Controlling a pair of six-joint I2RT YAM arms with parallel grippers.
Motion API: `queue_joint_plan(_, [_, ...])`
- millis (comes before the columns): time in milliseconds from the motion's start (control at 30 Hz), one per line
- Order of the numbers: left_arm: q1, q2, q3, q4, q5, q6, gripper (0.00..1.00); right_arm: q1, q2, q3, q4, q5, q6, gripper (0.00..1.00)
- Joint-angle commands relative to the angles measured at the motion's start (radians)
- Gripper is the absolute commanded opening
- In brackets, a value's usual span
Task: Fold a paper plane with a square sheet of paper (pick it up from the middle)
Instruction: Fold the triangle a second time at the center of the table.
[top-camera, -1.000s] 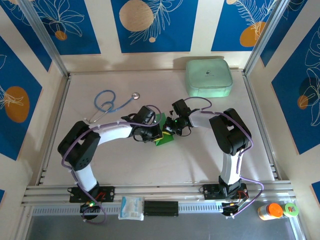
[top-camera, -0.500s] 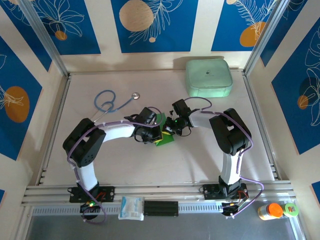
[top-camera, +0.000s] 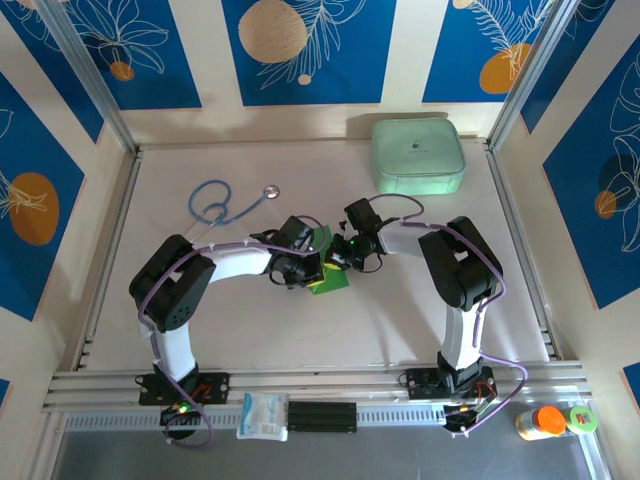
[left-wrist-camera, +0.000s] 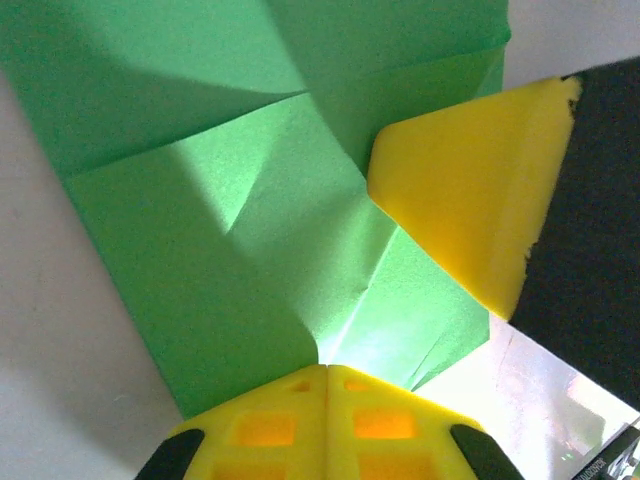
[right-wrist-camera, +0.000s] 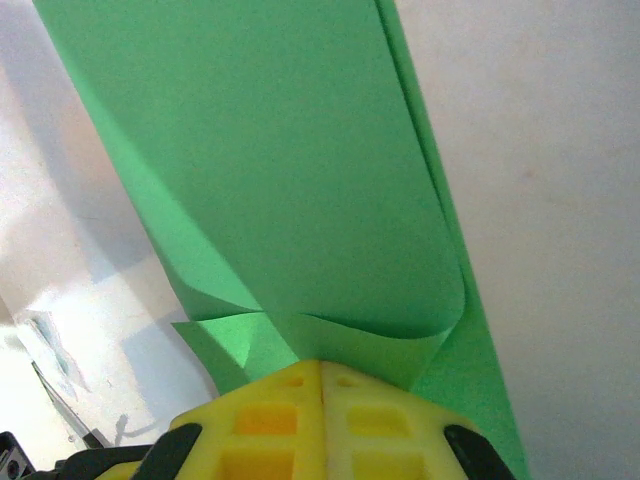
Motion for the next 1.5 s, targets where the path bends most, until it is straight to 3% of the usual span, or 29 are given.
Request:
queue_joint_plan(0, [-0.007,0.016,-0.022,-0.015,0.002,0.026,0.05,-0.002,0.06,-0.043,-0.111,0.084,-0.013,0.05])
queue_joint_plan(667, [-0.023,-0.028,-0.113,-0.087,0.027,0.095,0.0,-0.01,0.074,-0.036,-0.135,0.097,-0.01,0.04])
queue_joint_plan(1100, [-0.046,-0.143,-0.073,-0.233,-0.054,0.129,0.0,-0.01,0.075,-0.035,-0.137,0.096,-0.008,0.04])
queue_joint_plan(1300, [-0.045,-0.2,-0.007,-0.135,-0.108,0.104,0.0,-0.009,0.075,-0.035,-0.137,0.096,-0.007,0.04])
queue_joint_plan(1467, [-0.044,-0.119,0.009,-0.055,-0.098,0.061,0.0,-0.011,0.075,-0.031,-0.134,0.088,-0.007,0.05])
